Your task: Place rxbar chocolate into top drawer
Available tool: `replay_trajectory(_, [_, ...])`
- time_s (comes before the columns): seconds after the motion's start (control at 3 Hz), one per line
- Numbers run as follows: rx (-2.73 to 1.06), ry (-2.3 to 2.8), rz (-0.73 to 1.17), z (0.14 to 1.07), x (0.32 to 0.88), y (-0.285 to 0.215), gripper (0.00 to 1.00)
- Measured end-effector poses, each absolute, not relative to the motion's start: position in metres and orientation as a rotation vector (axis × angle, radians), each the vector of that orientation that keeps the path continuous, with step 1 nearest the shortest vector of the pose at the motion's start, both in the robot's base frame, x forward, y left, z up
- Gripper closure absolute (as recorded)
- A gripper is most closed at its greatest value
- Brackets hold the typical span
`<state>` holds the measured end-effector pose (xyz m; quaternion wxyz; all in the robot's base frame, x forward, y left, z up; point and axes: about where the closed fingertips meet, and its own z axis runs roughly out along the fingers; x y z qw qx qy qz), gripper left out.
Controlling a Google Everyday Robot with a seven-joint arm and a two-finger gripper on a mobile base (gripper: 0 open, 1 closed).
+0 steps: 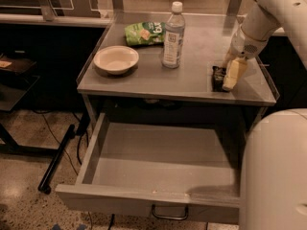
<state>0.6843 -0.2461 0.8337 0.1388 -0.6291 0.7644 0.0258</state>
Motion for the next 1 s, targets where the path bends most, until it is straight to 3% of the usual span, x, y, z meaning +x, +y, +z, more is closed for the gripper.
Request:
replay_trajectory(0.67, [-1.801, 2.084, 0.179, 0.872, 0.604, -0.239, 1.00])
replay_trajectory(1.0, [-1.801, 2.084, 0.179, 0.872, 0.604, -0.239, 1.00])
